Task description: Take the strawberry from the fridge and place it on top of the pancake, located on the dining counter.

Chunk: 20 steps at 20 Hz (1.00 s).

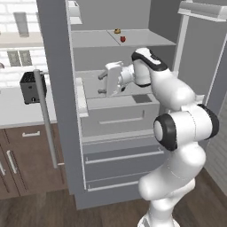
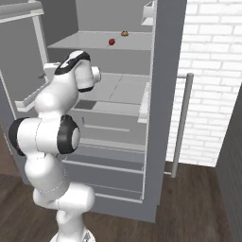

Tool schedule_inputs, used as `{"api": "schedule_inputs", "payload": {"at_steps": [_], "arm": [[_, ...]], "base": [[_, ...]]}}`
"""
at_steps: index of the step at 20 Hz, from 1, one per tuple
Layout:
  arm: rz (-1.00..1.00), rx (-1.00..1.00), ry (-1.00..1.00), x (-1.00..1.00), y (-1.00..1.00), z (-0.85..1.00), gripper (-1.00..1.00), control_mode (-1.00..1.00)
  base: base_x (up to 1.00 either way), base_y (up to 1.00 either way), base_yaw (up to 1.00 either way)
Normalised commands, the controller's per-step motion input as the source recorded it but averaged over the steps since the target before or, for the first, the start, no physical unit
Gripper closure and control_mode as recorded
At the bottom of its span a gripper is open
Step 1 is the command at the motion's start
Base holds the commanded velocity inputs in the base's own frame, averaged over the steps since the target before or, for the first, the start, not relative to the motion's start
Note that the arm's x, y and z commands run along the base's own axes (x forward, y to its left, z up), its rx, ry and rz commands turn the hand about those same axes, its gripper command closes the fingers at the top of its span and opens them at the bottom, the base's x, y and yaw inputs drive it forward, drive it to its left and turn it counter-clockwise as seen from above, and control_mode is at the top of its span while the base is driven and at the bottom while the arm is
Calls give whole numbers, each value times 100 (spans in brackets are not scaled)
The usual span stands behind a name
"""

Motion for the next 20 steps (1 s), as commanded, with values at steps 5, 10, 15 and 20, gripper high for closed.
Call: {"api": "schedule_inputs", "payload": {"at_steps": [5,10,15,20], "arm": [[0,-4,-19,-7,-76,15,-100,-100],[0,-32,-41,-48,-10,-18,-100,-100],[-3,-30,-50,-96,-2,-29,-100,-100],[-20,-5,-35,-90,-40,3,-100,-100]], "base": [[0,0,0],[0,0,0],[0,0,0],[0,0,0]]}}
